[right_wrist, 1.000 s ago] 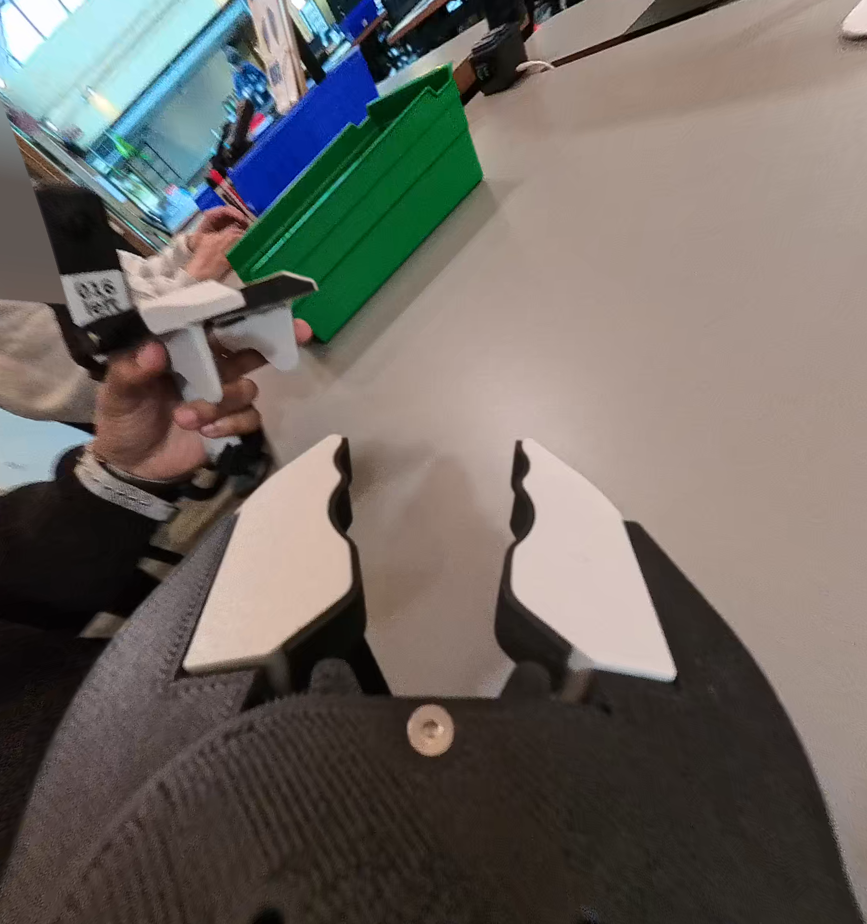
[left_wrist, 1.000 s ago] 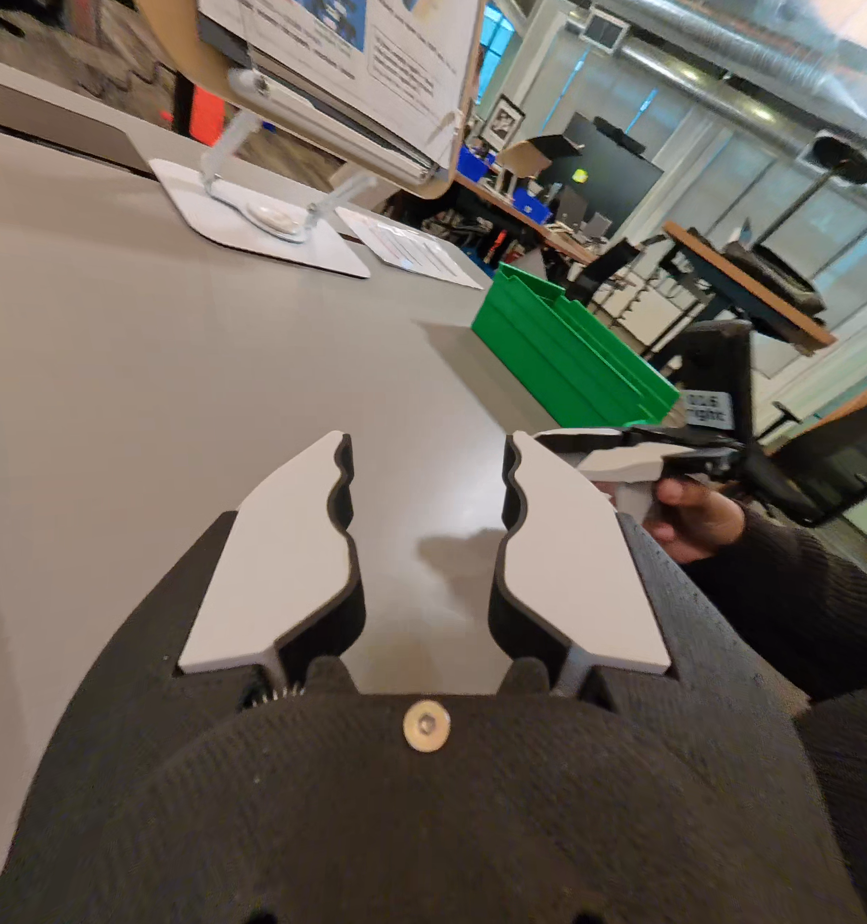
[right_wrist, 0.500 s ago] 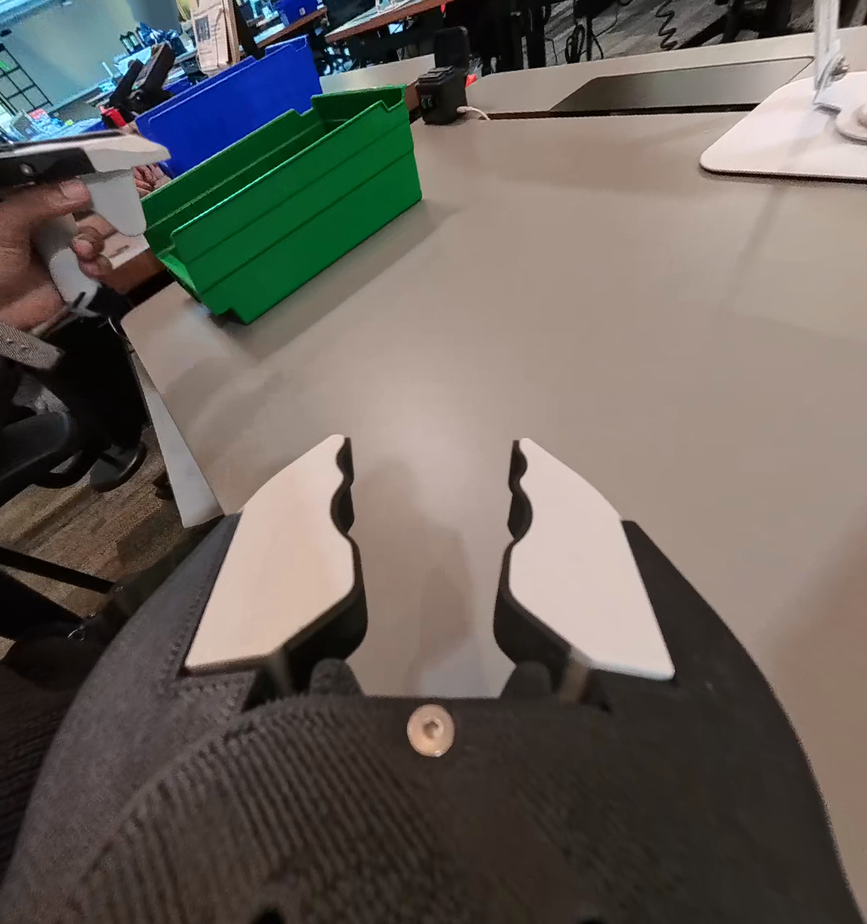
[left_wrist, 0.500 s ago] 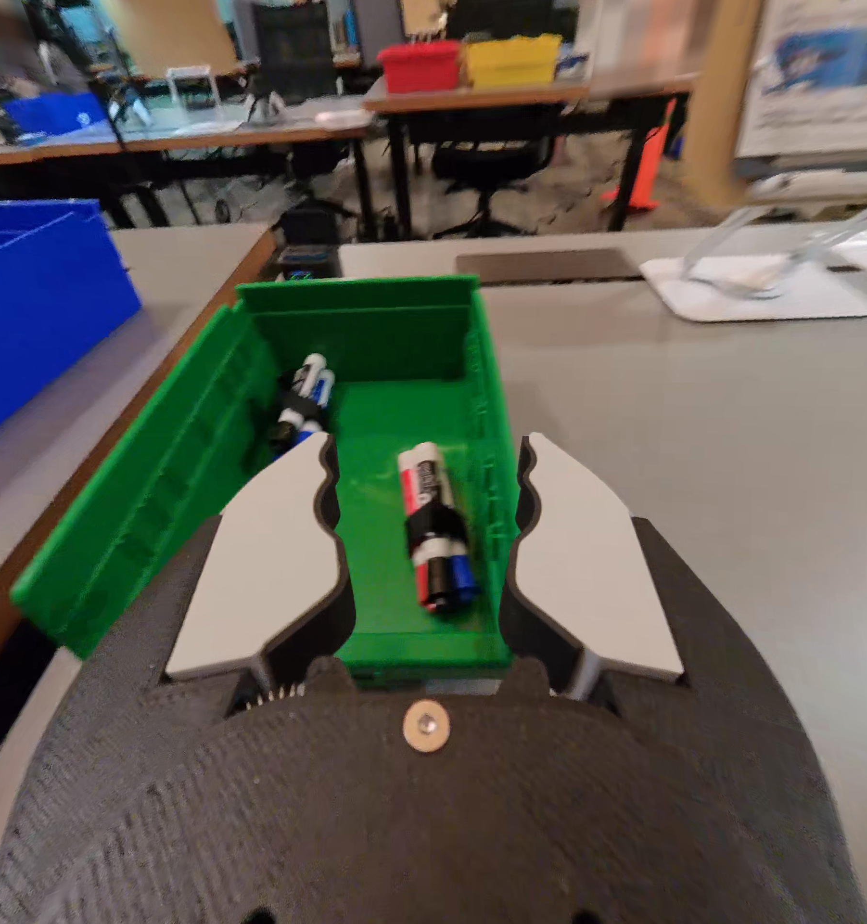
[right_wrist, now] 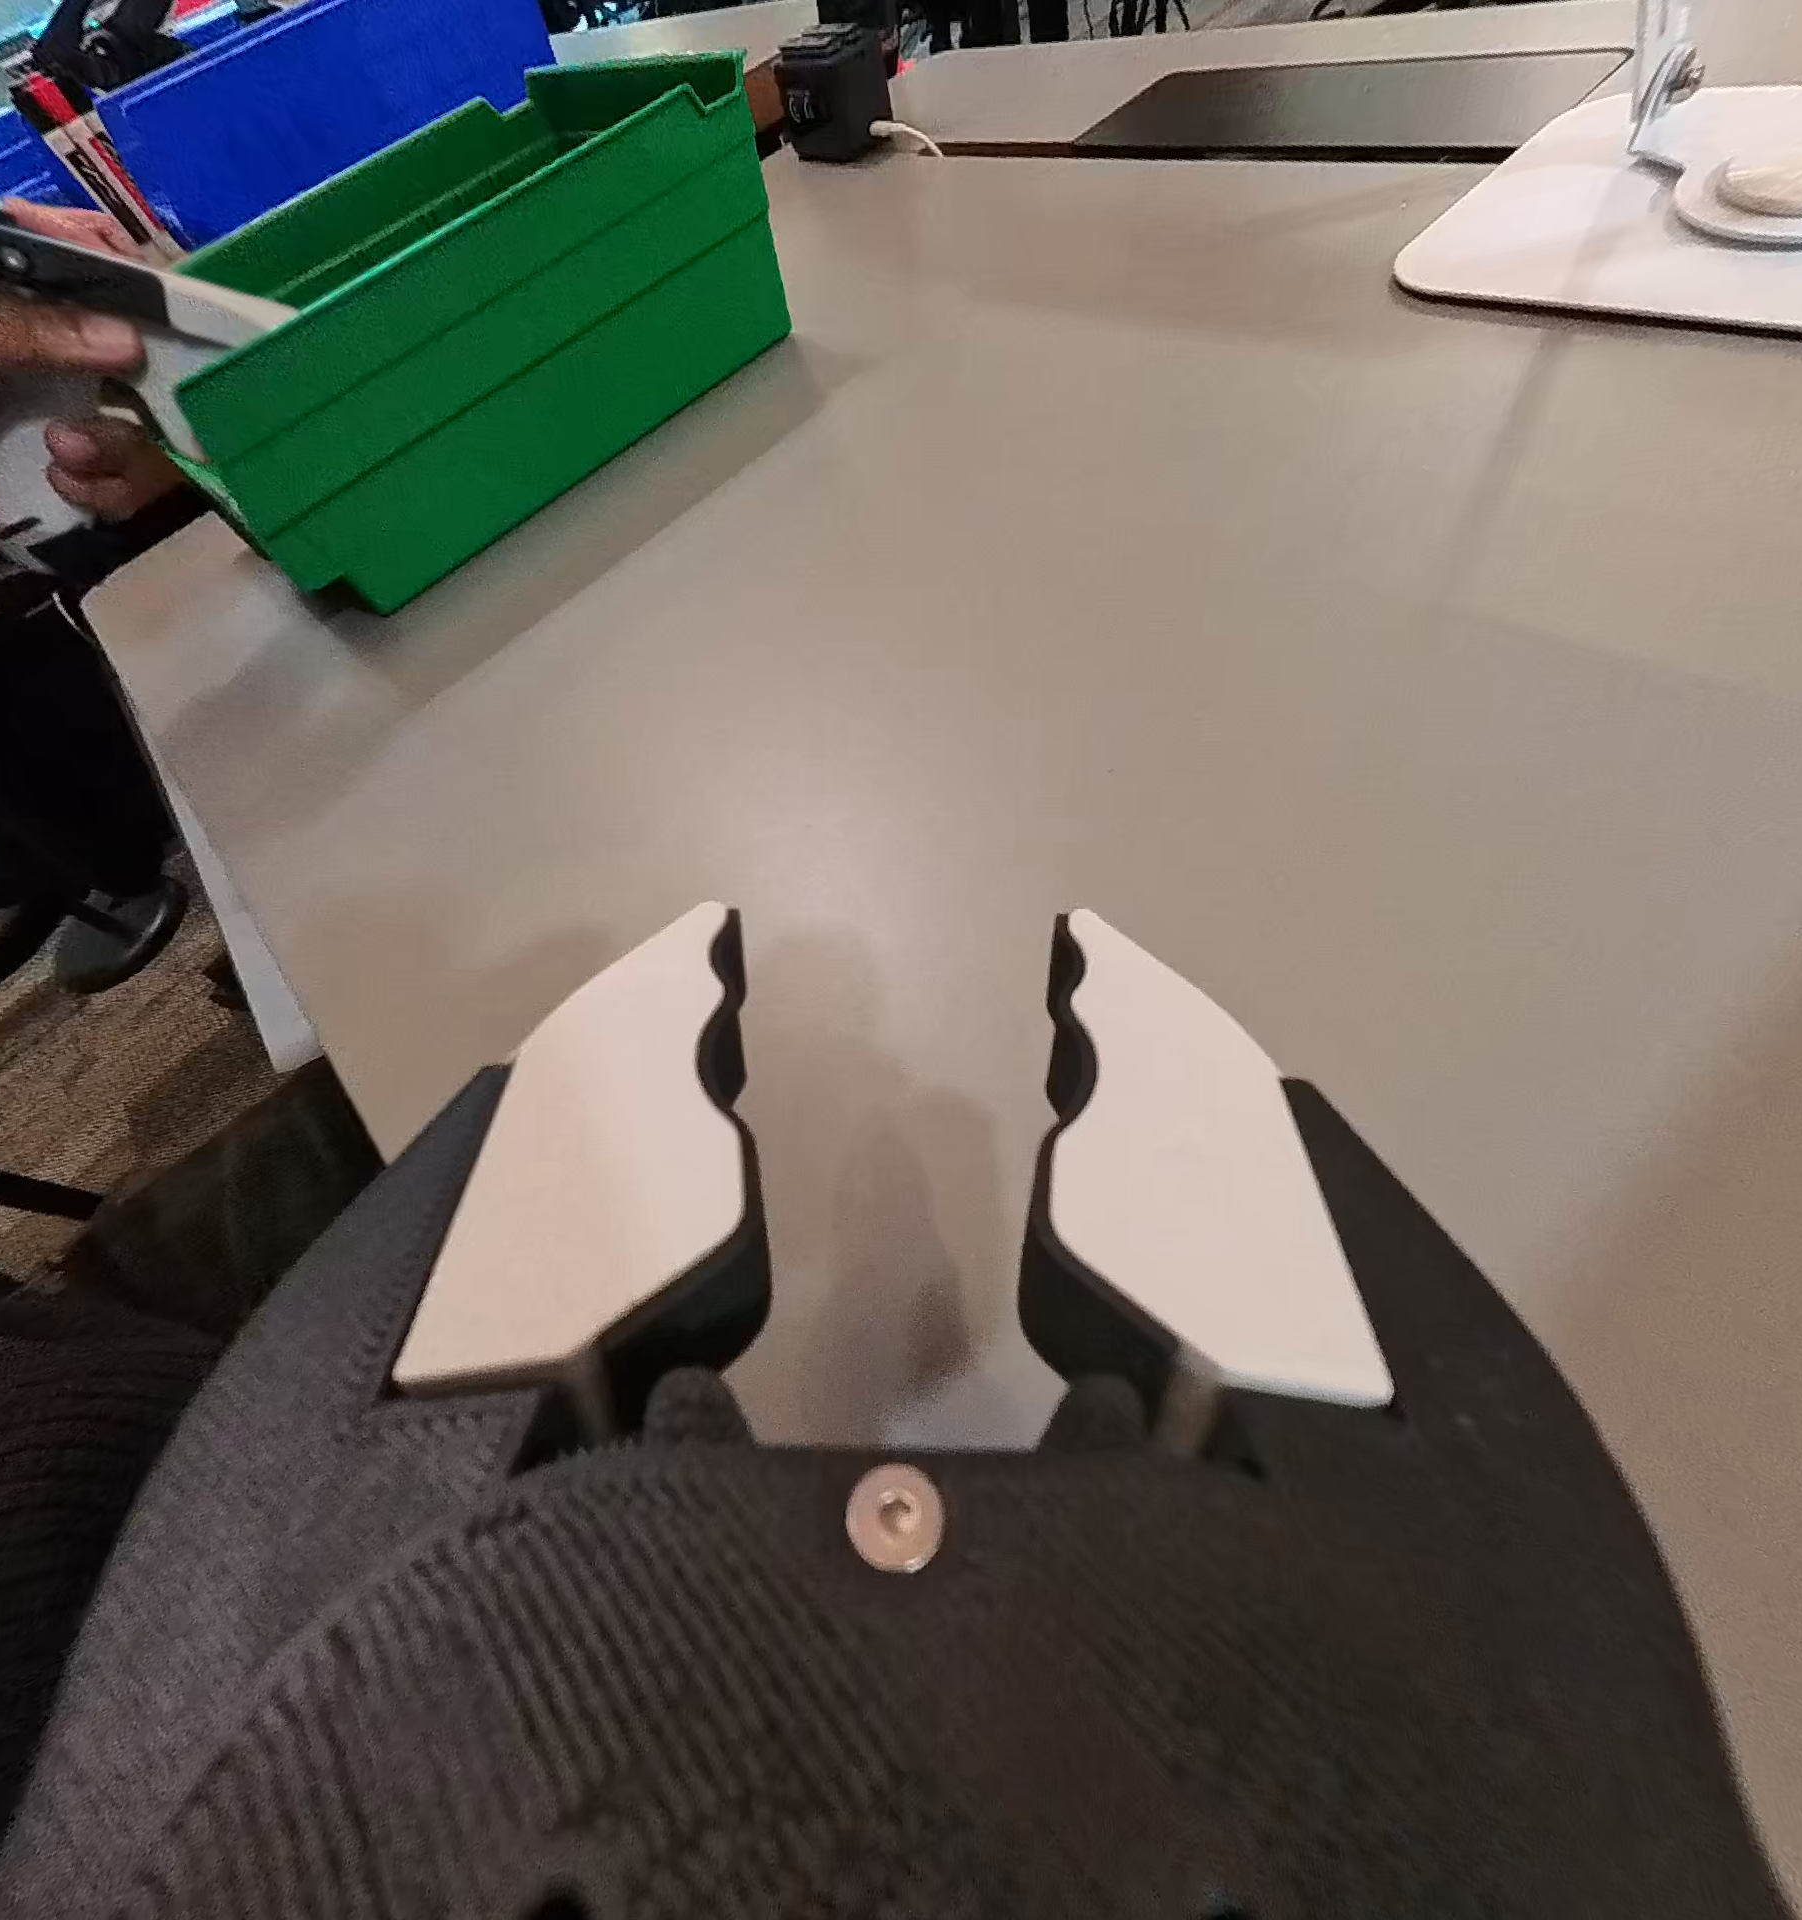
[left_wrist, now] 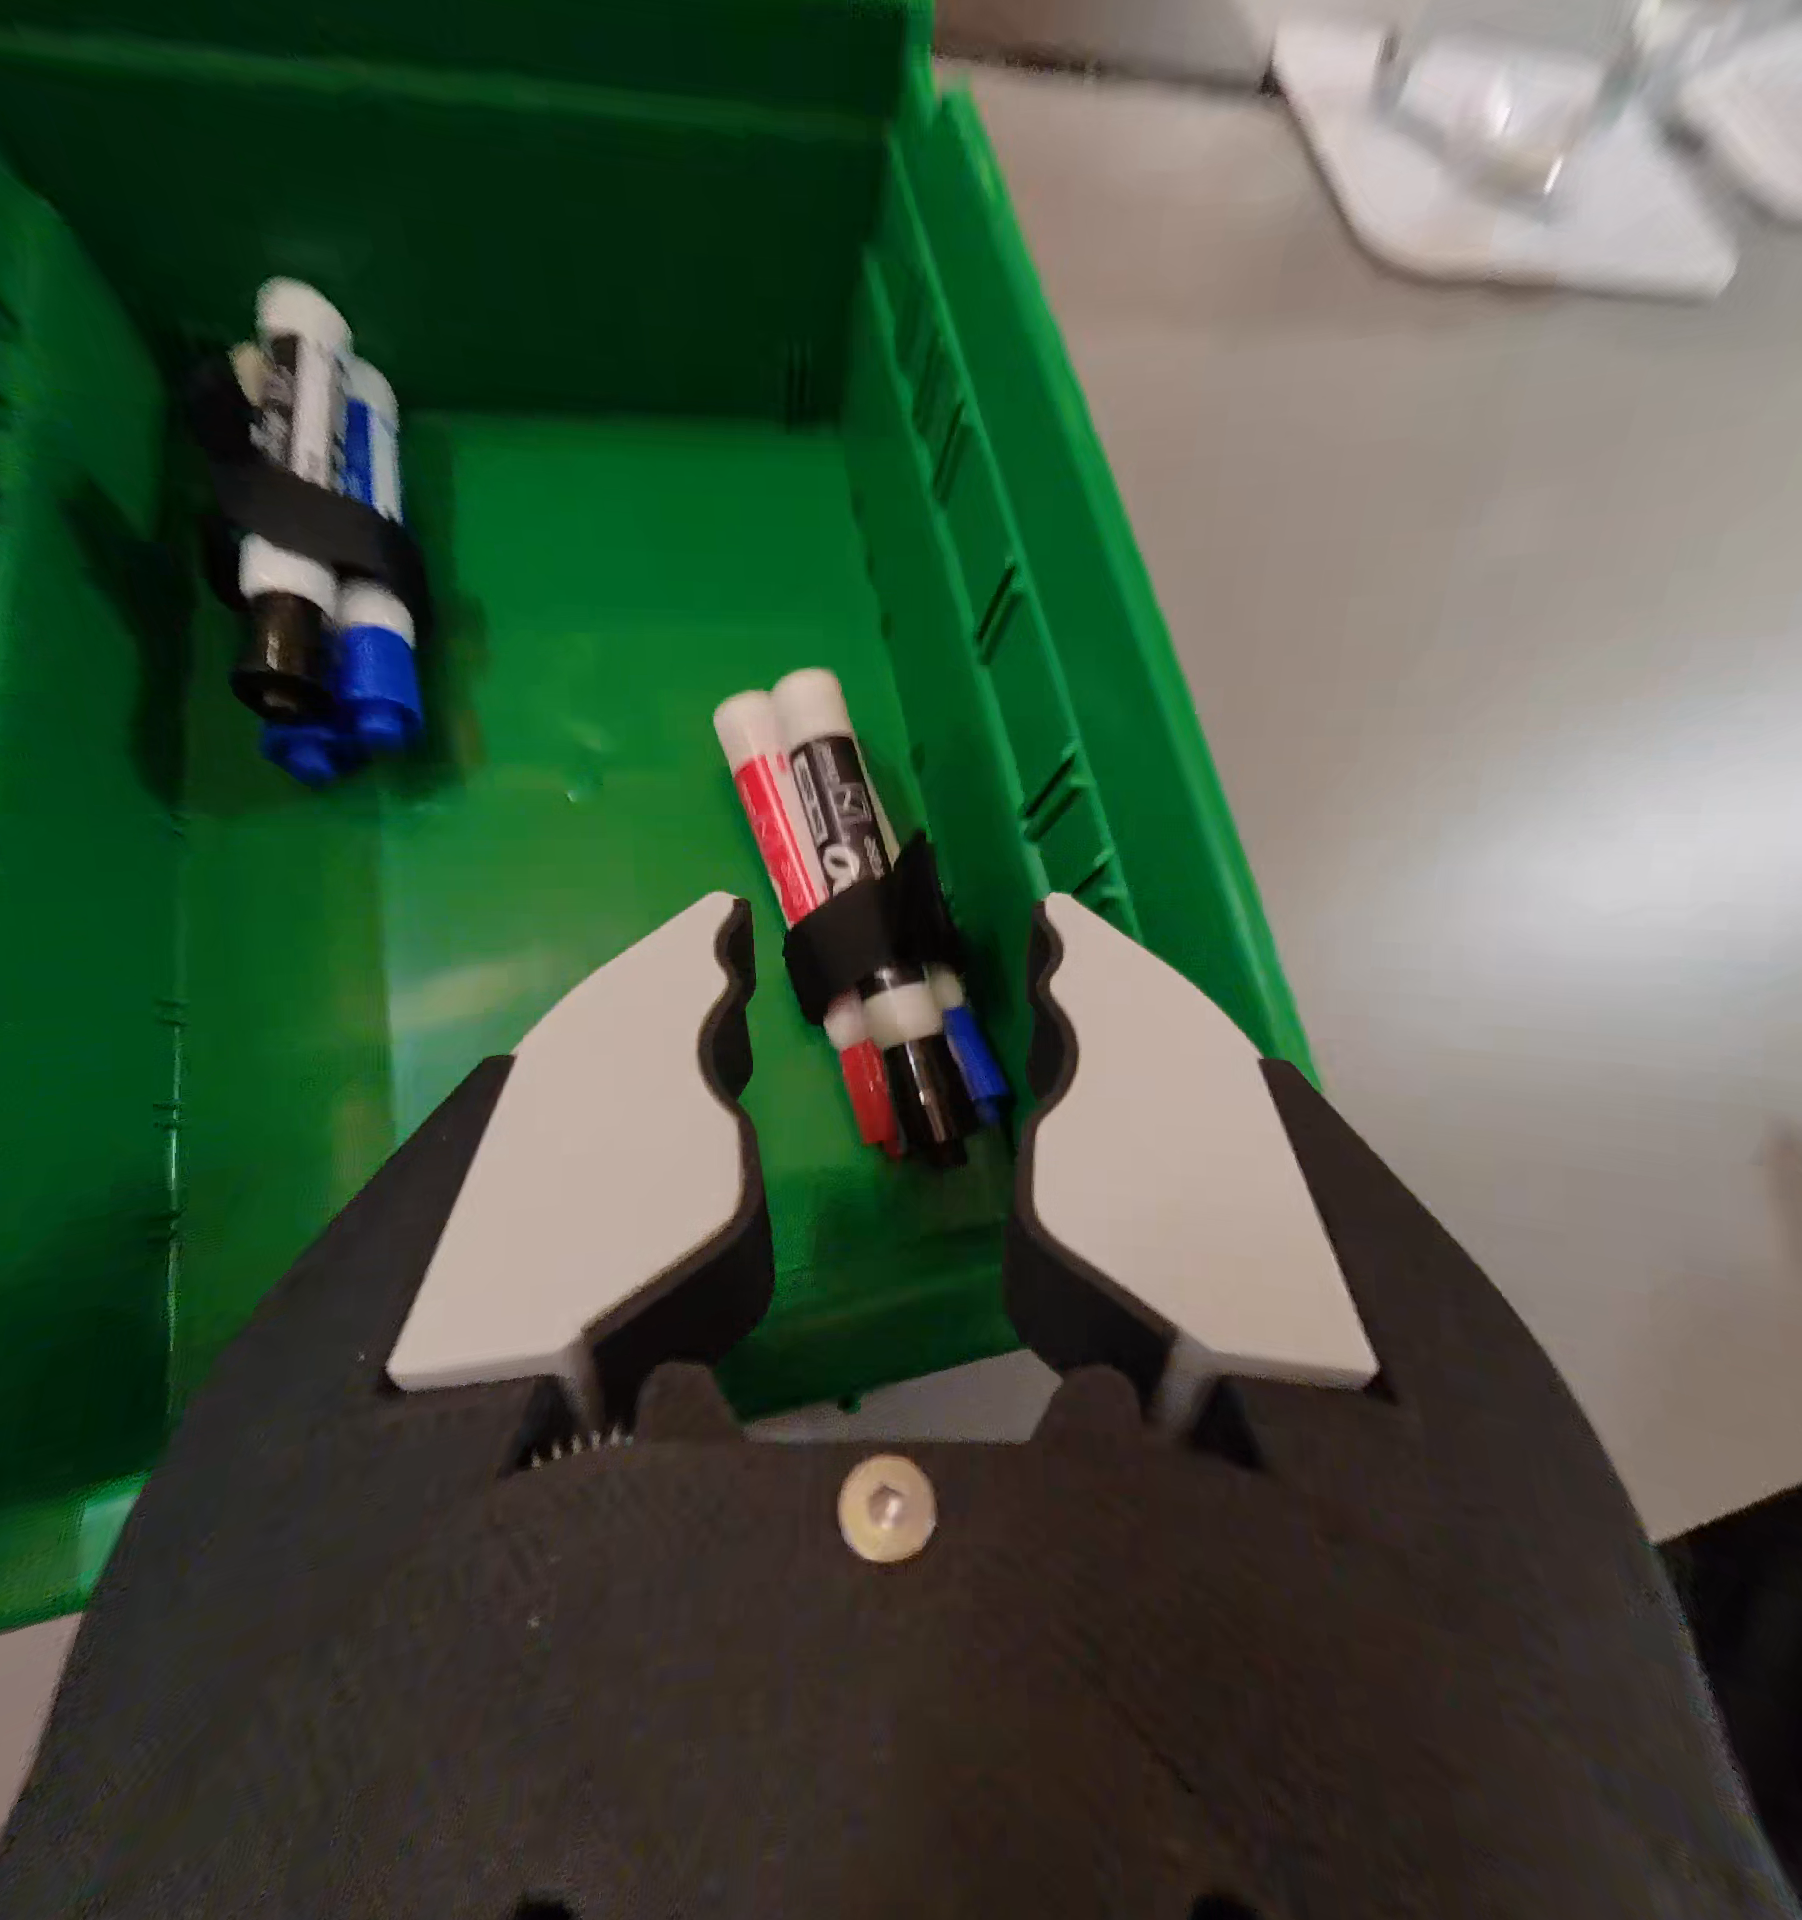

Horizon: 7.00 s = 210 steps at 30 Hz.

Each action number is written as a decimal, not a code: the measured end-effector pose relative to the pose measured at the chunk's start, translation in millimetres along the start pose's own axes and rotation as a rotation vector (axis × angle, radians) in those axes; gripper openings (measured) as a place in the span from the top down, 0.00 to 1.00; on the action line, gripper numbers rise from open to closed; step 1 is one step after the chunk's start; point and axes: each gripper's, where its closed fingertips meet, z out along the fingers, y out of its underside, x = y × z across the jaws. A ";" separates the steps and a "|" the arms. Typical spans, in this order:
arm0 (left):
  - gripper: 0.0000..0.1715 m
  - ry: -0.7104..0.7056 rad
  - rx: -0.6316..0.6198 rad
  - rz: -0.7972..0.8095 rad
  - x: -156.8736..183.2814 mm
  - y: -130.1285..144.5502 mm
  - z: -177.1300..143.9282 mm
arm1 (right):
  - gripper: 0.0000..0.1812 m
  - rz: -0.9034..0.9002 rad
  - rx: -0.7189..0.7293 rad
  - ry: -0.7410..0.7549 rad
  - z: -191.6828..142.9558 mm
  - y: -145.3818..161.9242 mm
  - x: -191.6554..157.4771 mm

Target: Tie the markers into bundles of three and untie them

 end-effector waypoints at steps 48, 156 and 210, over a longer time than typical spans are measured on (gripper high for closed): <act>0.88 -0.070 0.014 0.022 -11.0 -37.0 -38.7 | 0.70 -0.028 -0.021 0.003 15.8 -1.5 1.0; 0.66 1.297 0.775 -0.176 433.7 -27.0 -38.1 | 0.98 0.064 -0.115 -0.460 -66.0 -123.3 -73.7; 0.75 1.634 0.777 -0.364 401.5 -19.8 -62.4 | 0.98 0.131 -0.196 -0.542 -33.1 -117.5 -110.5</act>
